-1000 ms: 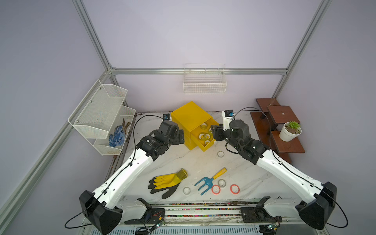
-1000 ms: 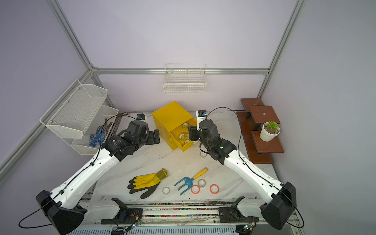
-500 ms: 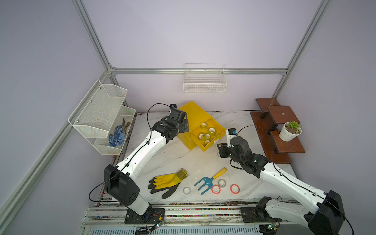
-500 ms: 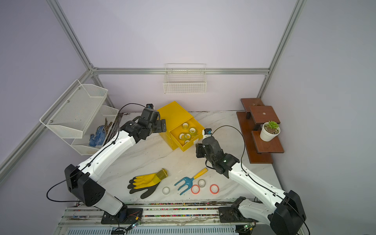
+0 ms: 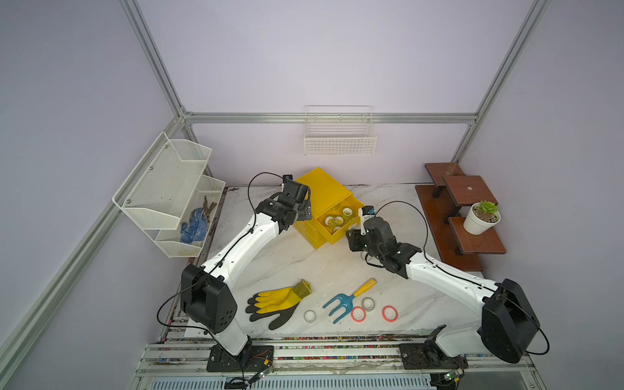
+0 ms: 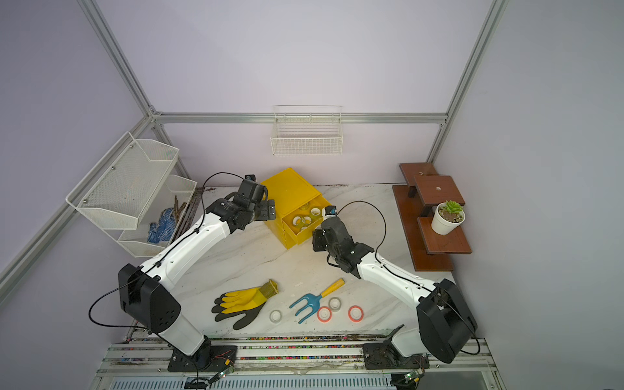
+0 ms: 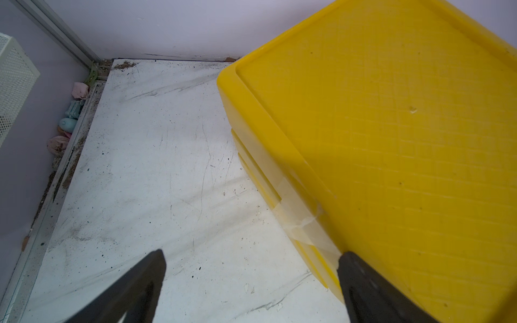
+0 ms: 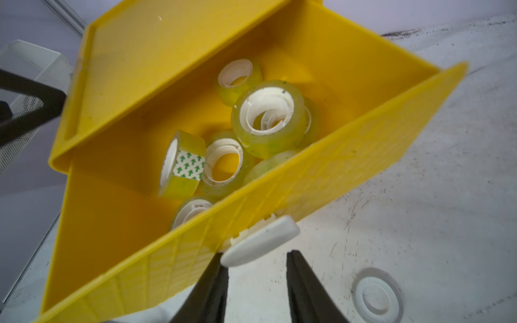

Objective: Place the transparent tape into the drawer according to color
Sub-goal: Close the drawer in the storage box.

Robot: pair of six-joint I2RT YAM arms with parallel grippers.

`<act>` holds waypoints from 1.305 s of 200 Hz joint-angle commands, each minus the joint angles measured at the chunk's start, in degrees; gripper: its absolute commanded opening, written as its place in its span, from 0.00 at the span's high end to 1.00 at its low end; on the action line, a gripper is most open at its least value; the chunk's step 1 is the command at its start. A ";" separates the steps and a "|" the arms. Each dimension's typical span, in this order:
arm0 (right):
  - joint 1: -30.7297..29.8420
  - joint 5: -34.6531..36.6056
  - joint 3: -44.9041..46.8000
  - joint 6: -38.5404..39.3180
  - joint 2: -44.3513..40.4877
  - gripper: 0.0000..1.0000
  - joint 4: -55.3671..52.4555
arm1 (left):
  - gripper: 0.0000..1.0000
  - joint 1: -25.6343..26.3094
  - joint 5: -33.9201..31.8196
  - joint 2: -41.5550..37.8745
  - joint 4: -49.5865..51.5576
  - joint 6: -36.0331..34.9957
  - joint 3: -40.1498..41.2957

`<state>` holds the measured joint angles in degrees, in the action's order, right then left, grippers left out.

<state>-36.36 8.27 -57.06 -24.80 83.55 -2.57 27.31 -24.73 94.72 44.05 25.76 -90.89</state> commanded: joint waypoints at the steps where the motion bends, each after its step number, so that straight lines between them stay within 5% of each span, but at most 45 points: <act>1: 0.46 -1.05 -3.14 0.80 2.67 0.60 7.68 | 0.00 -0.42 1.11 0.73 -1.40 -1.27 -1.48; 79: 0.56 -4.48 -11.42 0.19 14.95 0.60 13.55 | 0.00 -0.68 2.73 1.08 -1.93 -1.41 0.18; 155: 0.59 -4.18 -8.39 -2.22 12.04 0.48 12.25 | 0.00 -0.77 4.18 1.11 -2.64 -0.97 1.68; 194: 2.22 -1.44 -0.17 -12.86 6.26 0.45 11.81 | 0.00 -0.89 4.10 0.40 -3.38 -0.89 2.97; 261: 6.49 -20.81 8.28 -36.05 13.53 0.35 40.33 | 0.00 -1.12 4.56 0.12 -4.03 -1.24 4.12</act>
<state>-30.57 -4.29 -50.72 -48.97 93.19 22.06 26.61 -21.04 95.85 42.85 24.88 -87.24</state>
